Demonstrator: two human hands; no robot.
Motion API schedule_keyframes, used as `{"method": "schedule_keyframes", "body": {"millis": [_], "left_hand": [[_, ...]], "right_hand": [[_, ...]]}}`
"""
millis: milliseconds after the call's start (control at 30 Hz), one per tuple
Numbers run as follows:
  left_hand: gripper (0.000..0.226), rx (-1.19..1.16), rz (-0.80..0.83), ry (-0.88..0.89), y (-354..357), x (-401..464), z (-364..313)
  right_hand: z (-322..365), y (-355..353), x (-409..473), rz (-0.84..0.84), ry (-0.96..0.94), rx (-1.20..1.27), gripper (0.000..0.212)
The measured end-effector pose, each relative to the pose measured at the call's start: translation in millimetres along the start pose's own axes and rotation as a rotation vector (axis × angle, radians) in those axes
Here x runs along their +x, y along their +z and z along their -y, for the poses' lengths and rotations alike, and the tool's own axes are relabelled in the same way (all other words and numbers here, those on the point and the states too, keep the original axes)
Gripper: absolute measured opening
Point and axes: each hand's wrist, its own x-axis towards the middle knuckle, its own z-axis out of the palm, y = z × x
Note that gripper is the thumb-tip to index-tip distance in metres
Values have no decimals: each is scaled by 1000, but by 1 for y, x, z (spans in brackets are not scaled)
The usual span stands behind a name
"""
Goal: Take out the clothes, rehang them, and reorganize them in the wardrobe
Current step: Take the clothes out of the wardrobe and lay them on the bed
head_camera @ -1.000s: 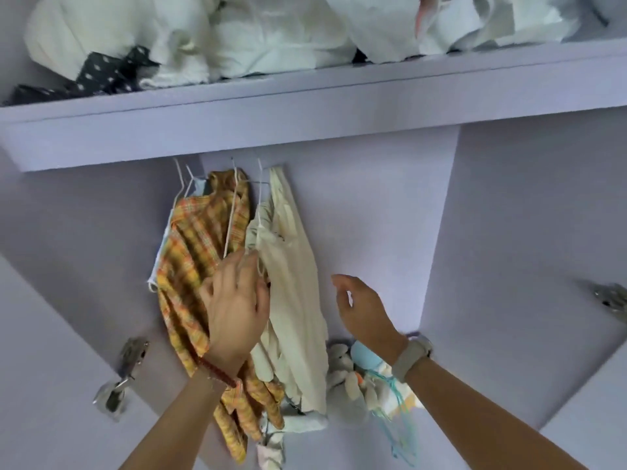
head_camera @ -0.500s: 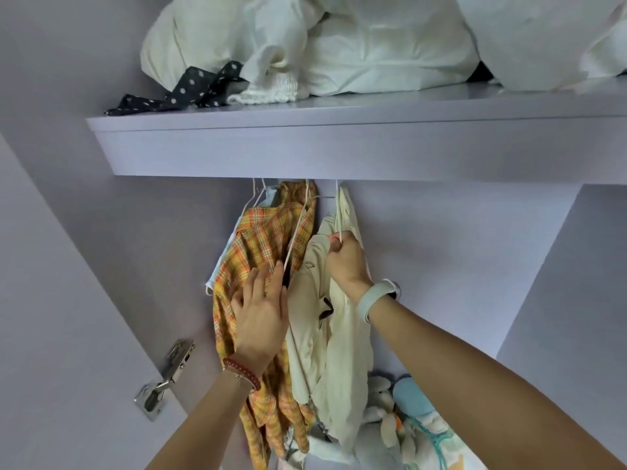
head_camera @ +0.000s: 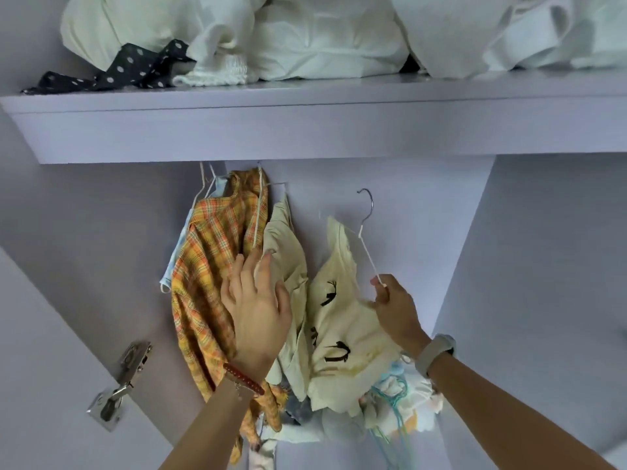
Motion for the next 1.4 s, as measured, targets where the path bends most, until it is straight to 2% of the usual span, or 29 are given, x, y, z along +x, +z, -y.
{"method": "schedule_keyframes", "body": {"millis": [67,133,200,367,433,533,600,700,800,967,1100,1200,1300,1400], "left_hand": [[46,-68,-3,98,0,-13,-17],[46,-164,69,163,3,-31,-30],[48,-250,190,196,9,-51,-41],[49,-244,524,366,31,-116,-72],[47,-236,612,446,36,-146,-94],[37,-398,712,591,31,-186,-133],[30,-558,782,675,27,-215,-156],[14,-683,1115,776,17,-265,-191],[14,-779,1394,890,2,-319,-232],[14,-963,1564,998,-33,-403,-320],[16,-1042,1537,1064,-63,-470,-403],[18,-1010,1367,1075,-78,-520,-461],[19,-922,1123,1109,-82,-561,-512],[19,-841,991,1072,-77,-586,-552]], "right_hand": [[-21,-18,-27,-14,63,-133,21],[-36,-40,-63,-53,76,-211,20],[-46,-67,-103,-114,81,-247,19],[-56,-138,-220,-224,29,-383,18],[-56,-162,-268,-238,20,-421,17],[-64,-198,-339,-271,54,-555,18],[-71,-220,-387,-337,120,-670,16],[-79,-252,-461,-475,244,-783,28],[-82,-280,-531,-619,354,-907,45],[-77,-336,-628,-884,612,-1059,29],[-76,-381,-704,-1017,794,-1133,31],[-82,-404,-752,-1043,907,-1146,20],[-95,-426,-784,-983,974,-1079,14],[-108,-447,-798,-853,957,-964,11]]}}
